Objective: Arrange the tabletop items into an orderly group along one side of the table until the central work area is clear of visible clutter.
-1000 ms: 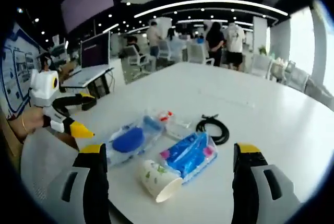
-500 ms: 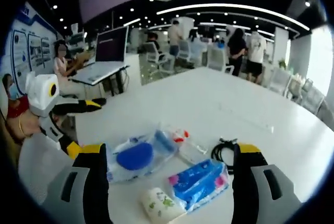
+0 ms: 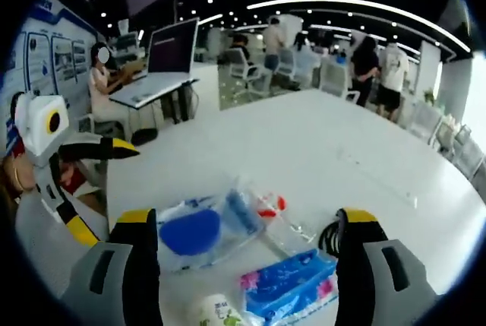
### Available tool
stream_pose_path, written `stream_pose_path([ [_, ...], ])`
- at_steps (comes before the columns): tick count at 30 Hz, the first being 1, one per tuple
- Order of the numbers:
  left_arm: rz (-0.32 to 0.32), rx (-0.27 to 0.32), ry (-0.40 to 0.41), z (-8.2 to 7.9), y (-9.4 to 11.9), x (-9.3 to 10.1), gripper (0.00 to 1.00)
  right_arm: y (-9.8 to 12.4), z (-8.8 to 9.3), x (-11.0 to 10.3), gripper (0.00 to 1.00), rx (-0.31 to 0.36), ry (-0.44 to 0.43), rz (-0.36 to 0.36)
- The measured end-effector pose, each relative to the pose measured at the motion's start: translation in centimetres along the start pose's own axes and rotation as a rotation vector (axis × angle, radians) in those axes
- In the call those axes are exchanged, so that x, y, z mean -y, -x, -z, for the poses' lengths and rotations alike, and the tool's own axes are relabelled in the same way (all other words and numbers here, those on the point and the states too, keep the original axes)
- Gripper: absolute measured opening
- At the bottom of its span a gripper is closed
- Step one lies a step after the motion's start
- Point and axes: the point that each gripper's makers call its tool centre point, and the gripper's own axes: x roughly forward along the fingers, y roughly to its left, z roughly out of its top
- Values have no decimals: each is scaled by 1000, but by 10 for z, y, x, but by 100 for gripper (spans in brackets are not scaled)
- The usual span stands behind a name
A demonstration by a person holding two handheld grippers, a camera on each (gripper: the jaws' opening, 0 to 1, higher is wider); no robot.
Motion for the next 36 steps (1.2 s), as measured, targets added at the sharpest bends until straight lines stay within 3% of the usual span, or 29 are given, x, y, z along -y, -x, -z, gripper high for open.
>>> stream_pose_path([
  [11, 34, -5, 3, 1, -2, 8, 99, -31, 14, 12, 91, -63, 25, -18],
  [15, 42, -12, -3, 2, -3, 10, 99, -46, 19, 20, 82, -63, -4, -22],
  [21, 54, -20, -2, 3, -3, 12, 99, -71, 29, 29, 82, -92, -21, -30],
  [30, 63, -27, -7, 5, -3, 14, 99, -89, 41, 39, 81, -135, -35, -33],
  [36, 60, -33, -6, 6, -3, 13, 98, -100, 42, 42, 72, -132, 40, -55],
])
